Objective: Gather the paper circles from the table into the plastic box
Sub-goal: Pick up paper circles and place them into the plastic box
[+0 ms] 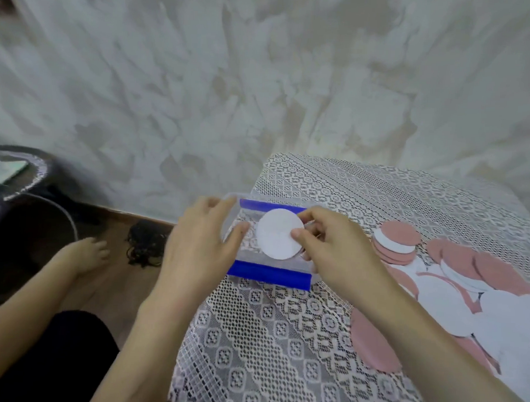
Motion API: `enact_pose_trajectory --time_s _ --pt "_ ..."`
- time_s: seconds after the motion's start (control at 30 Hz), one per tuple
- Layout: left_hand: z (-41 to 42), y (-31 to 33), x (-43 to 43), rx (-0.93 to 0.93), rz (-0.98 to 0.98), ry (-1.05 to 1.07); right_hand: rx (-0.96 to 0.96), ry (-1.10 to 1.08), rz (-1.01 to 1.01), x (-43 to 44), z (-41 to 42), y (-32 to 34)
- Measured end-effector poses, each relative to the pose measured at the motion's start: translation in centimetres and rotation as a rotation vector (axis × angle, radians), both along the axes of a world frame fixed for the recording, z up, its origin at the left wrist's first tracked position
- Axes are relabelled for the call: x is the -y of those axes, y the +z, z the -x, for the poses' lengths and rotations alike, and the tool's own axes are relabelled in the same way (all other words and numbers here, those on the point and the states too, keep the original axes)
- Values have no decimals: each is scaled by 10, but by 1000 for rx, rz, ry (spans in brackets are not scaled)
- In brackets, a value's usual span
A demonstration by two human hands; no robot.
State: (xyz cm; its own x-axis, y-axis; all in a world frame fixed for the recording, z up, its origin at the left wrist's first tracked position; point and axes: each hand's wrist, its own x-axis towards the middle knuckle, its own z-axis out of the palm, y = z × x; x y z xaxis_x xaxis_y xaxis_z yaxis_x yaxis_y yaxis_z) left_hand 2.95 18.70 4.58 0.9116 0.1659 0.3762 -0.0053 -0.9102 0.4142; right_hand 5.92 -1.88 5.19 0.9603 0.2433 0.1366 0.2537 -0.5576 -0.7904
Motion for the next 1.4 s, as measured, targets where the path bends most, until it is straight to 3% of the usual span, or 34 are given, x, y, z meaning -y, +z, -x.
enact_pose_trajectory --time_s 0.1,0.3,0.67,0.9,1.03,1.23,1.4 --pt "-7 -16 -17 -96 35 102 0 -2 99 -14 -12 -2" --pt "5 -26 -14 -158 175 48 -22 2 275 -6 -5 -5" --pt "22 -40 -15 -111 203 -66 -241 100 307 -41 -28 -21" --pt "18 -46 -22 -112 255 -125 -36 106 678 -49 -37 -30" --pt "17 -46 -25 -114 266 -149 -48 210 651 -44 -38 -21" --pt "16 -49 -27 -104 275 -151 -71 352 813 -51 -40 -19" --pt "13 -50 -29 -126 288 -160 -78 319 705 -58 -51 -26"
